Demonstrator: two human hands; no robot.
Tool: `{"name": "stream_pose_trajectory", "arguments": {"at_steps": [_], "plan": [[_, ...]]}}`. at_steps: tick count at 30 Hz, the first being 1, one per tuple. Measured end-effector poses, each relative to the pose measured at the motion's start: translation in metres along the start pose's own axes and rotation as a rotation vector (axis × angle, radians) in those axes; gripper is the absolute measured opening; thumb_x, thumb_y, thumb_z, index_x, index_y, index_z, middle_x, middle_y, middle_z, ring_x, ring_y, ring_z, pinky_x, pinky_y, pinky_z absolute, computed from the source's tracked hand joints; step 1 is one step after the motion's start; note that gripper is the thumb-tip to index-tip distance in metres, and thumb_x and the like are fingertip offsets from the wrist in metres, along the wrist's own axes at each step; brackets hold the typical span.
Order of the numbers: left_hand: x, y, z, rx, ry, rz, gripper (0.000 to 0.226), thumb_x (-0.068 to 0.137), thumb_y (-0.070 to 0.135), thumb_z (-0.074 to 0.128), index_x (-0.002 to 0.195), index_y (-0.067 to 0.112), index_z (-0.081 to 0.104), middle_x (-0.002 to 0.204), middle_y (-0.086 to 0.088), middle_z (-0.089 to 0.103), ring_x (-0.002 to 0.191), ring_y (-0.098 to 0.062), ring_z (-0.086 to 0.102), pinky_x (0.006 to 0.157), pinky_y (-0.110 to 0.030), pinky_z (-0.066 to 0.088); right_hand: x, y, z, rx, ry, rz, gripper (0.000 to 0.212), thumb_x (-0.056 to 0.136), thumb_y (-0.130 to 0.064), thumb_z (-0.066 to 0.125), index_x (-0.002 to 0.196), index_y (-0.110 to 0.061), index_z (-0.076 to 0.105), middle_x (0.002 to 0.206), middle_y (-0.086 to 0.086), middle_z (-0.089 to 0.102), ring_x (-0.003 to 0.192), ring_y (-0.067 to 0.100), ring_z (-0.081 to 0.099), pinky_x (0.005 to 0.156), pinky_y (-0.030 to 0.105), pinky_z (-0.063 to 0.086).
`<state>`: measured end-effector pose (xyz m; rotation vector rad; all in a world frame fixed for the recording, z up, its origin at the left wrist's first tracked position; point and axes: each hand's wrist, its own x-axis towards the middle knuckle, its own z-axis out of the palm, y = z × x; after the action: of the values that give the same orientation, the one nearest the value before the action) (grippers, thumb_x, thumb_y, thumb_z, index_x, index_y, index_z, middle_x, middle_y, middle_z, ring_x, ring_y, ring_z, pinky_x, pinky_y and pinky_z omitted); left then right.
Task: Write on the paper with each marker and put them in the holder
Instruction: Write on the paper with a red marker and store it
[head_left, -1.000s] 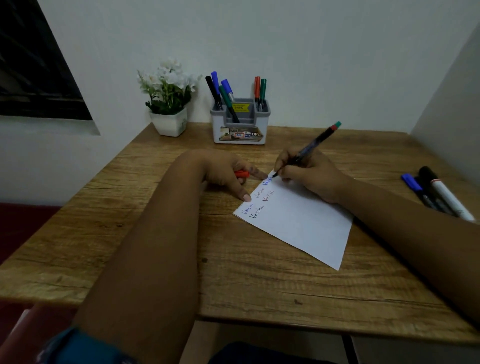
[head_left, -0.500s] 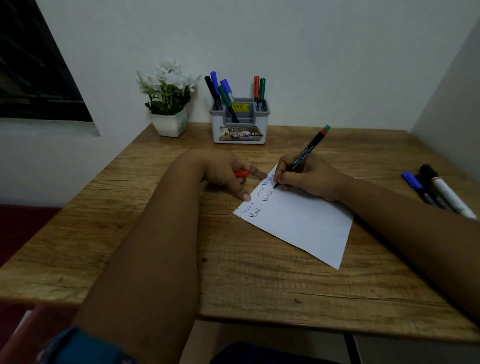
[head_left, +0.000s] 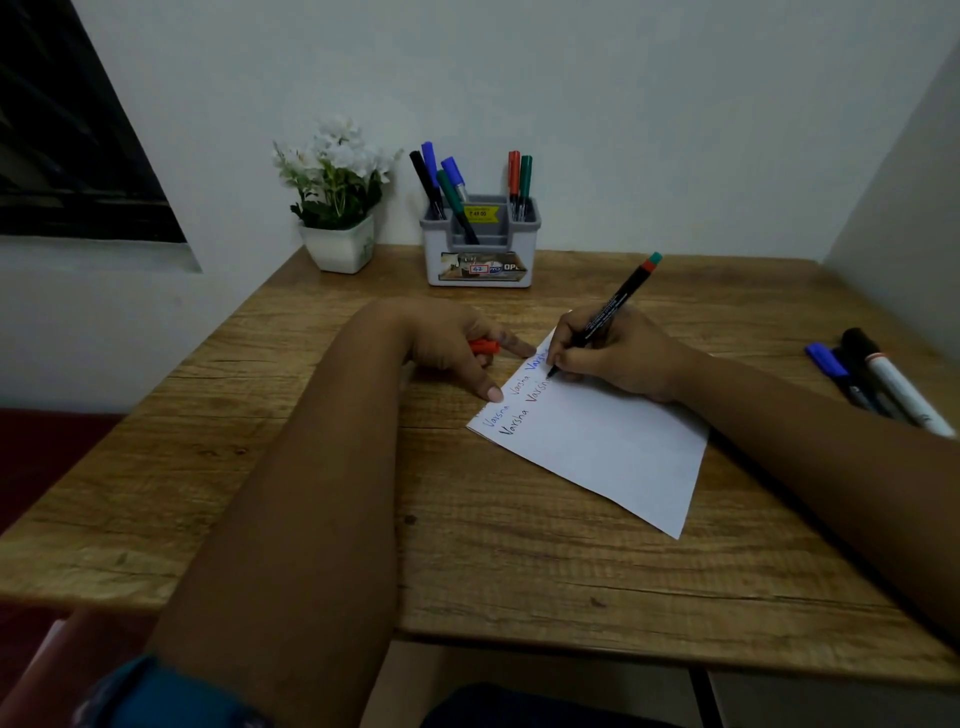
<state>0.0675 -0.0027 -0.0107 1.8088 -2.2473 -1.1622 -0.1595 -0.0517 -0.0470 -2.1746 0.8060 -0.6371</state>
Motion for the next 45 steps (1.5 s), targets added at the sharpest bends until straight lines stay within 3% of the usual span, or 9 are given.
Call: {"name": "stream_pose_trajectory", "arguments": {"at_steps": [5, 8, 17, 20, 23, 28, 32, 37, 45], "plan": [[0.0, 0.0, 0.0, 0.004, -0.004, 0.001, 0.073, 0.076, 0.03, 0.078, 0.138, 0.046, 0.043, 0.082, 0.002, 0.052, 0.072, -0.009, 0.051, 0.066, -0.027, 0.037, 0.001, 0.003, 0.001, 0.19, 0.072, 0.059, 0.009, 0.088, 0.001, 0.063, 0.08, 0.001, 0.068, 0.082, 0.023, 0.069, 0.068, 0.014, 0.061, 0.066, 0.022, 0.052], [0.0, 0.0, -0.001, 0.013, 0.001, 0.002, 0.073, 0.076, 0.031, 0.079, 0.137, 0.048, 0.044, 0.082, -0.002, 0.056, 0.082, -0.013, 0.056, 0.074, -0.032, 0.041, 0.003, 0.003, 0.003, 0.399, 0.218, 0.088, 0.006, 0.09, 0.0, 0.063, 0.092, 0.006, 0.064, 0.074, 0.003, 0.068, 0.059, 0.005, 0.062, 0.059, 0.014, 0.05], [0.001, -0.001, 0.003, -0.078, 0.177, -0.055, 0.057, 0.071, 0.066, 0.067, 0.124, 0.046, 0.057, 0.117, 0.004, 0.059, 0.113, -0.02, 0.052, 0.102, -0.038, 0.037, 0.005, -0.026, -0.001, 0.437, 0.513, 0.063, 0.024, 0.091, -0.034, 0.068, 0.08, -0.021, 0.051, 0.057, -0.004, 0.052, 0.049, 0.01, 0.048, 0.046, 0.024, 0.039], [0.009, 0.001, 0.008, -0.346, 0.414, -0.055, 0.038, 0.091, 0.061, 0.046, 0.107, 0.028, 0.056, 0.086, 0.004, 0.056, 0.072, -0.011, 0.05, 0.066, -0.028, 0.042, 0.004, -0.035, -0.008, 0.453, 0.629, 0.124, 0.026, 0.089, -0.038, 0.069, 0.079, -0.022, 0.051, 0.067, -0.004, 0.046, 0.057, 0.008, 0.043, 0.055, 0.025, 0.038], [0.015, 0.005, 0.01, -0.533, 0.482, 0.021, 0.02, 0.101, 0.03, 0.042, 0.114, 0.017, 0.05, 0.082, -0.003, 0.053, 0.061, -0.011, 0.044, 0.054, -0.025, 0.038, 0.006, -0.045, -0.01, 0.602, 0.728, 0.207, 0.027, 0.093, -0.036, 0.065, 0.077, -0.02, 0.05, 0.065, -0.006, 0.046, 0.056, 0.007, 0.041, 0.054, 0.021, 0.037], [0.017, 0.006, 0.01, -0.671, 0.566, 0.211, 0.011, 0.097, 0.012, 0.053, 0.104, 0.017, 0.059, 0.089, -0.002, 0.064, 0.065, -0.009, 0.054, 0.056, -0.019, 0.043, 0.001, -0.044, -0.002, 0.757, 0.605, 0.27, 0.028, 0.098, -0.042, 0.053, 0.087, -0.018, 0.064, 0.081, 0.0, 0.065, 0.077, 0.011, 0.062, 0.075, 0.029, 0.051], [0.016, 0.011, 0.011, -0.83, 0.651, 0.285, 0.01, 0.093, 0.023, 0.06, 0.1, 0.02, 0.067, 0.067, 0.012, 0.065, 0.045, 0.002, 0.046, 0.041, -0.01, 0.035, -0.005, -0.024, -0.009, 0.729, 0.506, 0.249, 0.032, 0.101, -0.032, 0.043, 0.105, -0.018, 0.071, 0.094, 0.004, 0.074, 0.094, 0.017, 0.067, 0.084, 0.035, 0.049], [0.018, 0.012, 0.012, -0.939, 0.635, 0.312, 0.017, 0.096, 0.029, 0.055, 0.1, 0.021, 0.069, 0.06, 0.009, 0.044, 0.041, -0.001, 0.031, 0.037, -0.012, 0.025, -0.003, -0.011, -0.018, 0.776, 0.53, 0.268, 0.017, 0.096, -0.021, 0.05, 0.092, -0.011, 0.063, 0.082, 0.012, 0.075, 0.072, 0.016, 0.071, 0.071, 0.029, 0.054], [0.025, 0.015, 0.015, -0.942, 0.591, 0.298, 0.037, 0.094, 0.031, 0.057, 0.119, 0.004, 0.062, 0.056, 0.009, 0.039, 0.045, -0.005, 0.027, 0.038, -0.017, 0.023, -0.007, -0.017, -0.012, 0.917, 0.417, 0.186, 0.01, 0.091, -0.013, 0.065, 0.084, -0.013, 0.072, 0.091, 0.011, 0.076, 0.08, 0.013, 0.072, 0.072, 0.023, 0.057]]}}
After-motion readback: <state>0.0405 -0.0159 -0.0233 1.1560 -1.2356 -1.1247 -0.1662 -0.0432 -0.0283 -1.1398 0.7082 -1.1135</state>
